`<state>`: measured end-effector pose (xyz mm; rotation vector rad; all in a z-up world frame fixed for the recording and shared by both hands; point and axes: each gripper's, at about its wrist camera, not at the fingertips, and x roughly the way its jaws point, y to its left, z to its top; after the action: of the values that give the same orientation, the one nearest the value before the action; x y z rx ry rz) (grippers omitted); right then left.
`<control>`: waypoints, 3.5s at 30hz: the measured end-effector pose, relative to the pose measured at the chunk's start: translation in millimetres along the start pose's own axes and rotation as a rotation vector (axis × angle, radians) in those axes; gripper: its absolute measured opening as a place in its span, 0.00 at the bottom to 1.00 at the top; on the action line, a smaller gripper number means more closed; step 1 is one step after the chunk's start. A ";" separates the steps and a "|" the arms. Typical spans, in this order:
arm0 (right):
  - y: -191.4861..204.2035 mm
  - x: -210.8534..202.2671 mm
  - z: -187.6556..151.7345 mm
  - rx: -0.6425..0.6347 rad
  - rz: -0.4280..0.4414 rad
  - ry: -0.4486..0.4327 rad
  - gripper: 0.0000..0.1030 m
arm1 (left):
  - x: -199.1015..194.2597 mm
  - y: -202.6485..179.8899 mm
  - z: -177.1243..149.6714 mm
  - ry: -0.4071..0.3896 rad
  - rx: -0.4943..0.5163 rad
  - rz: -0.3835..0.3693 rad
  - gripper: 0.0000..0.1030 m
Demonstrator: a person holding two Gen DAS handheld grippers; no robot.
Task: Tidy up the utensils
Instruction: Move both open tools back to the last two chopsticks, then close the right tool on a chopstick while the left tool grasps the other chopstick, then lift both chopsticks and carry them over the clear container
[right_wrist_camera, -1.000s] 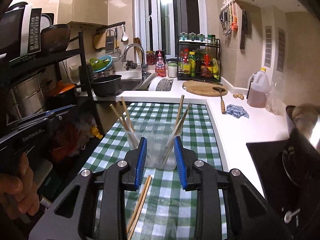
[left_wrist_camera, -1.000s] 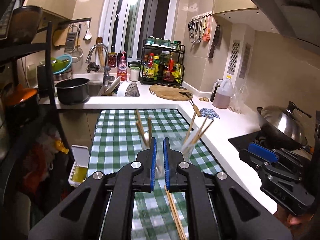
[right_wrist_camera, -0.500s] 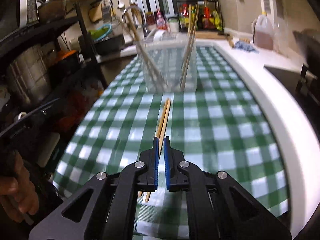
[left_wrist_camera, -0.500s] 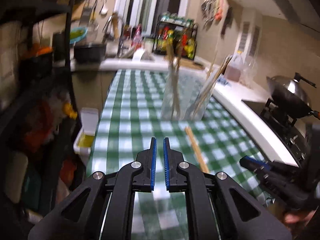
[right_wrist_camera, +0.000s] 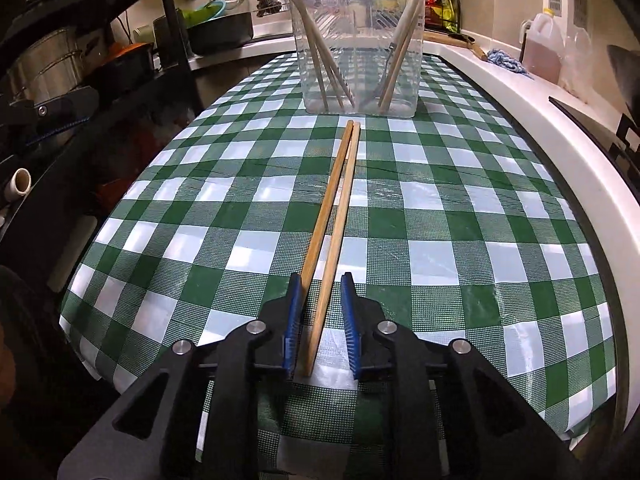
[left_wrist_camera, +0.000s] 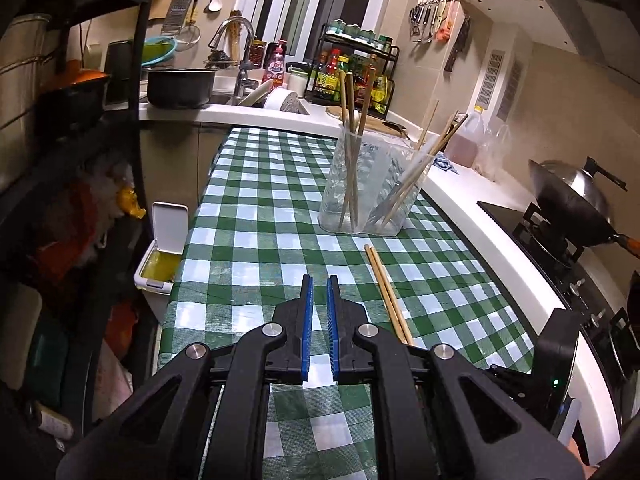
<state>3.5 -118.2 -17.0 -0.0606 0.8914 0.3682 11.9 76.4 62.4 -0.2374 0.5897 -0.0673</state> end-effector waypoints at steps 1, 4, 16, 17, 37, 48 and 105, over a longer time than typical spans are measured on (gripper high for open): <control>1.6 0.8 -0.1 -0.003 -0.002 0.005 0.25 | 0.4 -0.4 -0.4 0.001 0.001 -0.001 0.07; 7.3 3.3 -2.2 -0.019 -0.007 0.013 0.28 | 1.7 0.2 -0.2 0.006 -0.004 -0.003 0.07; -13.0 -3.5 -4.8 0.063 -0.049 -0.028 0.28 | 1.2 0.1 0.1 0.003 -0.009 -0.002 0.07; -11.9 -3.9 -5.5 0.057 -0.056 -0.026 0.28 | 1.5 -1.3 -0.2 0.004 -0.006 -0.004 0.07; -6.0 -2.3 -8.3 0.013 -0.094 -0.031 0.20 | 2.2 3.2 0.6 0.010 -0.004 -0.010 0.07; -47.8 -12.5 -16.4 0.089 -0.141 -0.063 0.05 | 20.3 -10.5 -15.3 0.060 0.048 0.004 0.07; -84.9 -31.6 -24.1 0.137 -0.083 -0.077 0.05 | 49.3 -62.8 -97.0 0.100 0.147 0.113 0.06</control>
<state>-3.8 -211.6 -16.5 0.0422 0.8330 0.2299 -1.1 -10.5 -27.3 -0.0575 0.6933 -0.0130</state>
